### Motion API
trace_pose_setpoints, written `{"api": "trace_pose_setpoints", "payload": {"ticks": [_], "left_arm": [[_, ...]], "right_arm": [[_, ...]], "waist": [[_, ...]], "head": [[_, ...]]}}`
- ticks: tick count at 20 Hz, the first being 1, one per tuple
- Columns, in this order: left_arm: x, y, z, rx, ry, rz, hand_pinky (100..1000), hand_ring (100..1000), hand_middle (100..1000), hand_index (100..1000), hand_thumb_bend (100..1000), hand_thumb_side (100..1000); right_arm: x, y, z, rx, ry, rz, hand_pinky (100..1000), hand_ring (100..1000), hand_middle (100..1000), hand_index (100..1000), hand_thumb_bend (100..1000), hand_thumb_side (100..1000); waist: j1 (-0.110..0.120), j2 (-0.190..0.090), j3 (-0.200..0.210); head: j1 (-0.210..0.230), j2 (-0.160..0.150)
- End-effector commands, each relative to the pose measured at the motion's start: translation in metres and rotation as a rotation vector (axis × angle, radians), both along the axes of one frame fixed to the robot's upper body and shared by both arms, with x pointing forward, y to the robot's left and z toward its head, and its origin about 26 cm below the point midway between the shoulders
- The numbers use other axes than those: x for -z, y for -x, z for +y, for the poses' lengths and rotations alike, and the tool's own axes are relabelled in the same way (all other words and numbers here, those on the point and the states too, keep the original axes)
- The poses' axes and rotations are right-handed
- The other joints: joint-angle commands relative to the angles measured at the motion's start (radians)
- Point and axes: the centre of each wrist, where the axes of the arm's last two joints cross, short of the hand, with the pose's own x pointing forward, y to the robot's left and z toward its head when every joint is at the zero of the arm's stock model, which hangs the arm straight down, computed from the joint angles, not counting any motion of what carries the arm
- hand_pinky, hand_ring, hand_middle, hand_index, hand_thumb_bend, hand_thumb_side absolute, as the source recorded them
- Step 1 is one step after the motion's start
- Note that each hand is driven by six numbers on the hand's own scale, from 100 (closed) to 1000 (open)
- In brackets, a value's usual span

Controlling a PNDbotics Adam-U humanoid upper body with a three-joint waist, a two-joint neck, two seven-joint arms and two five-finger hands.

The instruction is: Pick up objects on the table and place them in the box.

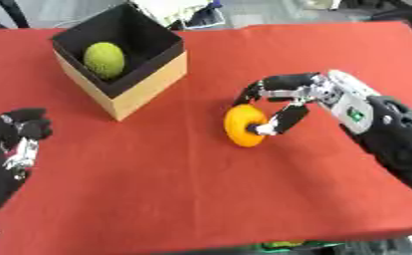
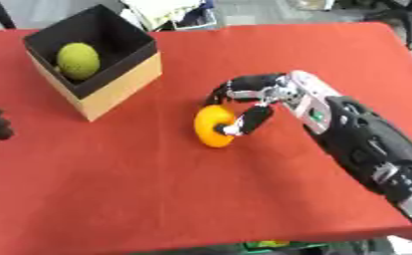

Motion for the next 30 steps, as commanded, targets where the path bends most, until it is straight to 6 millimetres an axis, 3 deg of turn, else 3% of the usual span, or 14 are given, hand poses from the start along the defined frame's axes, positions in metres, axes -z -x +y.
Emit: {"api": "trace_pose_setpoints", "payload": {"ticks": [1,2,3,4,7,9,10,11,16,17,18,23,25,30], "left_arm": [[-0.008,0.0,0.001,0.005,-0.002,-0.029,656,610,594,764,100,668],[-0.008,0.0,0.001,0.005,-0.003,-0.028,656,610,594,764,100,669],[-0.008,0.0,0.001,0.005,-0.003,-0.028,656,610,594,764,100,669],[-0.008,0.0,0.001,0.005,-0.003,-0.028,656,610,594,764,100,669],[-0.008,0.0,0.001,0.004,-0.002,-0.028,655,610,593,764,100,669],[-0.008,0.0,0.001,0.004,-0.001,-0.028,656,610,593,764,100,669],[-0.008,0.0,0.001,0.004,0.0,-0.028,656,610,593,764,100,669],[-0.008,0.0,0.001,0.004,0.0,-0.027,656,610,593,764,100,669],[-0.007,0.001,0.0,0.006,-0.002,-0.023,655,610,593,764,100,669],[-0.006,0.001,0.0,0.007,-0.002,-0.022,655,610,593,764,100,665],[-0.006,0.001,0.0,0.008,-0.002,-0.022,655,610,593,764,100,669],[-0.006,0.0,-0.003,0.022,-0.001,-0.02,655,610,593,764,100,670],[-0.006,0.0,-0.003,0.025,0.0,-0.021,655,610,593,764,100,671],[-0.009,-0.001,-0.01,0.06,0.0,-0.029,655,610,593,763,100,673]], "right_arm": [[-0.01,-0.002,-0.007,0.007,0.015,-0.046,773,794,599,703,100,324],[-0.011,-0.002,-0.006,0.004,0.008,-0.06,768,785,569,672,100,260],[-0.012,-0.002,-0.006,0.001,0.003,-0.071,768,785,569,672,100,260],[-0.013,-0.003,-0.005,0.0,-0.004,-0.082,742,746,477,546,100,100],[-0.021,-0.003,-0.002,0.006,-0.073,-0.158,712,695,384,423,100,100],[-0.025,-0.004,0.0,0.002,-0.106,-0.196,701,673,354,387,100,100],[-0.029,-0.005,0.003,-0.004,-0.122,-0.216,699,669,352,382,100,169],[-0.035,-0.005,0.005,-0.012,-0.139,-0.239,698,667,347,379,100,100],[-0.08,-0.009,0.019,-0.048,-0.208,-0.367,700,661,343,374,100,100],[-0.09,-0.011,0.022,-0.051,-0.222,-0.392,699,660,343,373,100,150],[-0.097,-0.012,0.024,-0.051,-0.235,-0.41,699,660,343,373,100,100],[-0.141,-0.026,0.046,-0.039,-0.311,-0.515,704,665,355,386,100,100],[-0.148,-0.03,0.053,-0.04,-0.321,-0.545,707,667,360,391,105,100],[-0.163,-0.047,0.097,-0.05,-0.337,-0.61,715,675,375,411,116,100]], "waist": [[0.003,-0.016,0.001],[0.003,-0.016,0.001],[0.003,-0.016,0.001],[0.003,-0.017,0.0],[0.003,-0.017,0.0],[0.003,-0.017,0.0],[0.003,-0.017,0.0],[0.003,-0.018,0.0],[0.002,-0.023,-0.001],[0.002,-0.024,0.001],[0.002,-0.025,0.002],[0.002,-0.024,0.028],[0.003,-0.022,0.037],[0.002,-0.01,0.086]], "head": [[-0.004,0.0],[-0.004,0.0],[-0.005,0.0],[-0.005,0.0],[-0.004,0.001],[-0.006,0.001],[-0.006,0.002],[-0.006,0.002],[-0.009,0.005],[-0.011,0.006],[-0.012,0.006],[-0.025,0.004],[-0.029,0.001],[-0.064,-0.008]]}}
